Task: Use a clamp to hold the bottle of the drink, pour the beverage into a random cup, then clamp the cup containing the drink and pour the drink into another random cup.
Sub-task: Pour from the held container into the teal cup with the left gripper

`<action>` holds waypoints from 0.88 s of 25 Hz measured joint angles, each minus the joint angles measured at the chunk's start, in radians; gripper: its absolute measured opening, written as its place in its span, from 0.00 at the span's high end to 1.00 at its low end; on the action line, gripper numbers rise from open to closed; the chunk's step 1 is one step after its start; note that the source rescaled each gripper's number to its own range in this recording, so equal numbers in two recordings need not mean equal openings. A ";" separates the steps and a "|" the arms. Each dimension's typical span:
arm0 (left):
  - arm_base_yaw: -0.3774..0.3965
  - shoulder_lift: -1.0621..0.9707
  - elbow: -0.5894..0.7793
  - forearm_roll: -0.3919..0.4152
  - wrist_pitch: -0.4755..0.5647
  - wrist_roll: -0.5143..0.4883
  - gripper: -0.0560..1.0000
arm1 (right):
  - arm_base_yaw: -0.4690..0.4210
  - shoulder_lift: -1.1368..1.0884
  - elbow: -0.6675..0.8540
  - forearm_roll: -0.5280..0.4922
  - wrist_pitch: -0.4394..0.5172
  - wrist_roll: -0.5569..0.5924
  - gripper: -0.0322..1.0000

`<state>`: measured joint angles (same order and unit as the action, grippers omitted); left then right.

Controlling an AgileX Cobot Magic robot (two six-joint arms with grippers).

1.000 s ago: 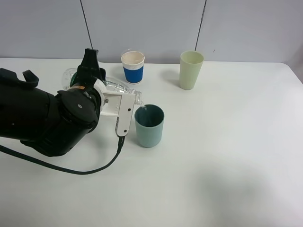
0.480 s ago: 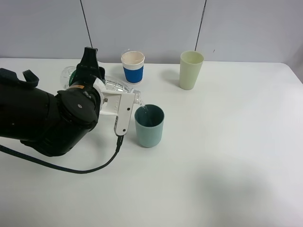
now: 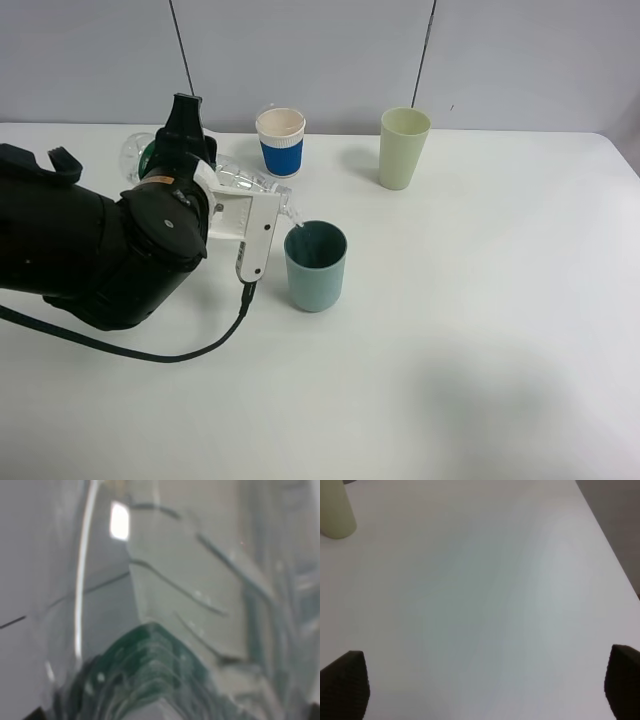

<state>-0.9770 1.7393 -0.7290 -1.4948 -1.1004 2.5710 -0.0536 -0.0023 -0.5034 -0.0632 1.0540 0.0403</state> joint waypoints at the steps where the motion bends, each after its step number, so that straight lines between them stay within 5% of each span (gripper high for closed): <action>1: 0.000 0.000 -0.001 0.000 0.000 0.004 0.89 | 0.000 0.000 0.000 0.000 0.000 0.000 0.00; 22: 0.000 0.000 -0.001 0.000 -0.018 0.043 0.89 | 0.000 0.000 0.000 0.000 0.000 0.000 0.00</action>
<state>-0.9770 1.7393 -0.7301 -1.4948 -1.1185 2.6138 -0.0536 -0.0023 -0.5034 -0.0632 1.0540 0.0403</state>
